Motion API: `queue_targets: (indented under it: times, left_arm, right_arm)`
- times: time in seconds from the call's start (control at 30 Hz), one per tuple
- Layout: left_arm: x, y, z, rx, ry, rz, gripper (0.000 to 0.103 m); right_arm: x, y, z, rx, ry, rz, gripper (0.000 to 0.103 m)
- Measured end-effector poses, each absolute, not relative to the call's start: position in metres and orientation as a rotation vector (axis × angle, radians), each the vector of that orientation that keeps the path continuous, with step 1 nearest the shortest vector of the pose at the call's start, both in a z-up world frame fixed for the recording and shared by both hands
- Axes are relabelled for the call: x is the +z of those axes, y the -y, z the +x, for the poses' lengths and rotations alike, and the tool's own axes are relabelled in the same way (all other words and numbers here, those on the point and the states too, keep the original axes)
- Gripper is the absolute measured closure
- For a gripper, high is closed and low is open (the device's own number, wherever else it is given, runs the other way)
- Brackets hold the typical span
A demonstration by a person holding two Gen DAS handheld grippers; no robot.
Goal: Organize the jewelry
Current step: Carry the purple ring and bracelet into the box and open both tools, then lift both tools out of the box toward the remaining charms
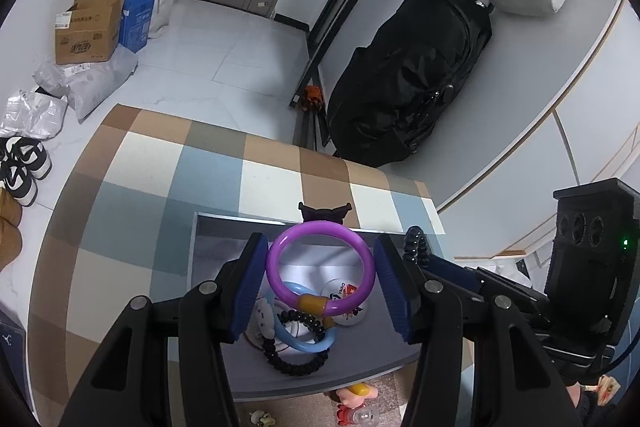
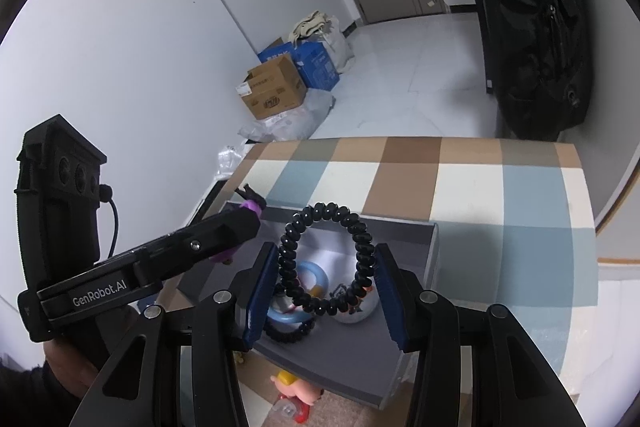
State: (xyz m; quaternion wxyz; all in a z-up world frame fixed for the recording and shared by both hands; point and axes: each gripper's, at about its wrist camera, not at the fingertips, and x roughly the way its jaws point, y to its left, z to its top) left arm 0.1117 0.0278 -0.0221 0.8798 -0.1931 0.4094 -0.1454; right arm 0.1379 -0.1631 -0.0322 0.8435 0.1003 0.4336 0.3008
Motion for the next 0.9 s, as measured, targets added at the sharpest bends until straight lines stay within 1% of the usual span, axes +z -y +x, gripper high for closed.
queue_targets:
  times: [0.17, 0.3, 0.33, 0.37, 0.43, 0.5, 0.57, 0.73, 0.8, 0.9]
  left_arm:
    - [-0.025, -0.030, 0.114, -0.305, -0.858, -0.420, 0.054]
    - [-0.027, -0.034, 0.117, -0.331, -0.868, -0.474, 0.054]
    - [-0.028, -0.036, 0.118, -0.347, -0.877, -0.501, 0.052]
    - [-0.029, -0.036, 0.120, -0.352, -0.882, -0.515, 0.050]
    - [-0.029, -0.040, 0.120, -0.368, -0.878, -0.557, 0.035]
    - [-0.028, -0.042, 0.119, -0.378, -0.862, -0.589, 0.029]
    - [-0.027, -0.044, 0.118, -0.390, -0.853, -0.608, 0.029]
    - [-0.026, -0.045, 0.115, -0.364, -0.863, -0.617, 0.029]
    - [-0.022, -0.043, 0.110, -0.343, -0.858, -0.595, 0.029]
    - [-0.015, -0.043, 0.102, -0.288, -0.812, -0.539, 0.029]
  right_arm:
    - [-0.034, 0.163, 0.139, 0.633, -0.920, 0.211, 0.056]
    - [-0.031, 0.165, 0.138, 0.650, -0.911, 0.224, 0.054]
    - [-0.029, 0.166, 0.137, 0.658, -0.901, 0.236, 0.054]
    - [-0.028, 0.167, 0.136, 0.661, -0.894, 0.239, 0.052]
    - [-0.023, 0.170, 0.134, 0.665, -0.869, 0.252, 0.050]
    - [-0.020, 0.175, 0.132, 0.658, -0.850, 0.268, 0.035]
    - [-0.017, 0.179, 0.130, 0.650, -0.839, 0.273, 0.031]
    - [-0.017, 0.185, 0.128, 0.622, -0.845, 0.286, 0.028]
    - [-0.016, 0.187, 0.125, 0.611, -0.841, 0.287, 0.022]
    - [-0.015, 0.188, 0.121, 0.606, -0.836, 0.288, 0.019]
